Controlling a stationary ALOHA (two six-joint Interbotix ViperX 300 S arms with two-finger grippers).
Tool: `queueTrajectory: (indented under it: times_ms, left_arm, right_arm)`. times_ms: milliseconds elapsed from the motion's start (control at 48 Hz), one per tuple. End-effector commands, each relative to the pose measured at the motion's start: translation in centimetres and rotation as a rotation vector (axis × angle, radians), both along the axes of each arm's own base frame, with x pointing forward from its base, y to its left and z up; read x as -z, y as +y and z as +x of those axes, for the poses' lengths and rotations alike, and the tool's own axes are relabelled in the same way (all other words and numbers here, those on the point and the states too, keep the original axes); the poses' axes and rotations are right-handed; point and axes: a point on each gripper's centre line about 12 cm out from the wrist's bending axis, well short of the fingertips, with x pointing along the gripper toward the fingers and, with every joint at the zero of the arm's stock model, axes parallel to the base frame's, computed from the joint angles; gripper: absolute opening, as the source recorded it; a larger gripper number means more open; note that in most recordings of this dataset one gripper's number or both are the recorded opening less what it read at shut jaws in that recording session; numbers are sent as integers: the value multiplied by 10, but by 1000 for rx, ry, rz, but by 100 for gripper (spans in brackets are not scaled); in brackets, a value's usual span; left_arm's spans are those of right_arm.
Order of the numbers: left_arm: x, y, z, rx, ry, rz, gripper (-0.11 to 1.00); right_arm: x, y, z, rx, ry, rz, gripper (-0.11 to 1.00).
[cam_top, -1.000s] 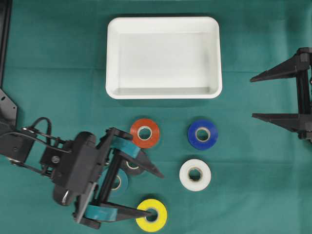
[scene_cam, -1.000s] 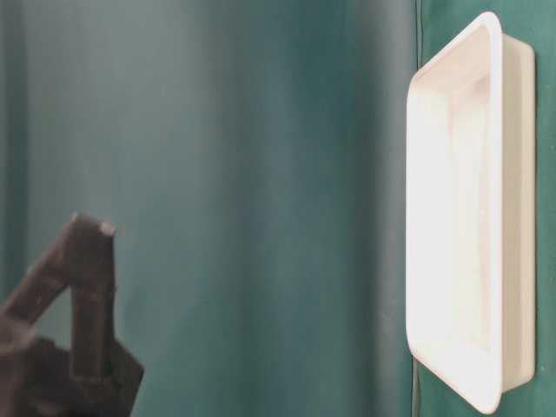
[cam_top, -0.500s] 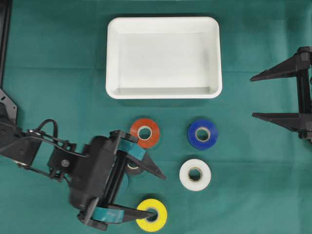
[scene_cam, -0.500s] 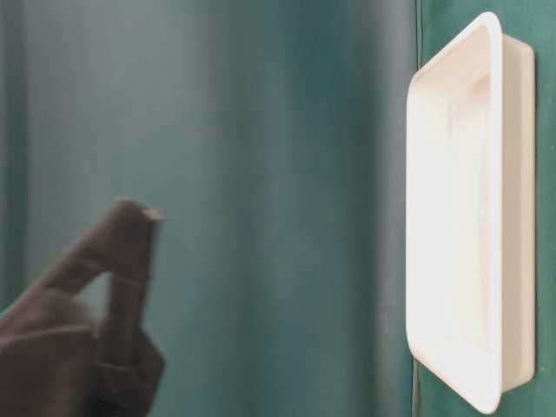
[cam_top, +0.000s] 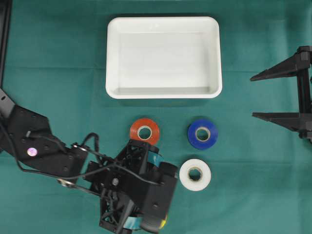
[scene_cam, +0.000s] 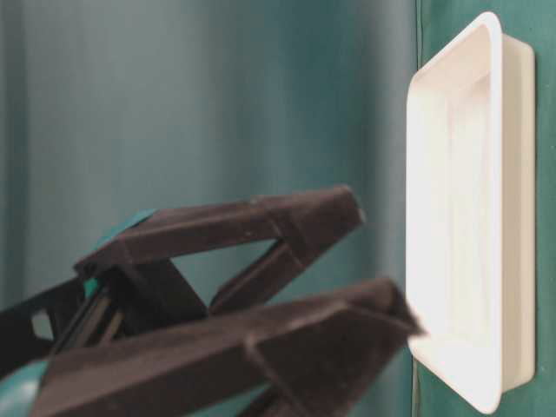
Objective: Pick up the tape from a random location and place it into the white case.
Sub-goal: 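Lower the open left gripper over the yellow tape roll's hole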
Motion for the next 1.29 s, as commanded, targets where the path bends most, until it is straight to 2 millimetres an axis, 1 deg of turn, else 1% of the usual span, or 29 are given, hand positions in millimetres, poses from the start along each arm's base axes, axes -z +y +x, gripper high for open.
queueTrajectory:
  times_ms: [0, 167, 812, 1104, 1271]
  left_arm:
    - [-20, 1, 5, -5, 5, 4, 100]
    - [-22, -2, 11, -3, 19, 10, 100]
    - [-22, -2, 11, -3, 14, 7, 100]
    - [-19, -6, 11, 6, 2, 3, 100]
    - [-11, -6, 11, 6, -1, 2, 100]
  right_arm:
    - [-10, 0, 2, 1, -21, -2, 90]
    - [-9, 0, 3, 1, -15, -2, 90]
    - [-7, 0, 4, 0, -6, -3, 90]
    - [-4, 0, 6, 0, 6, -9, 90]
    - [-4, 0, 6, -2, 6, -12, 90]
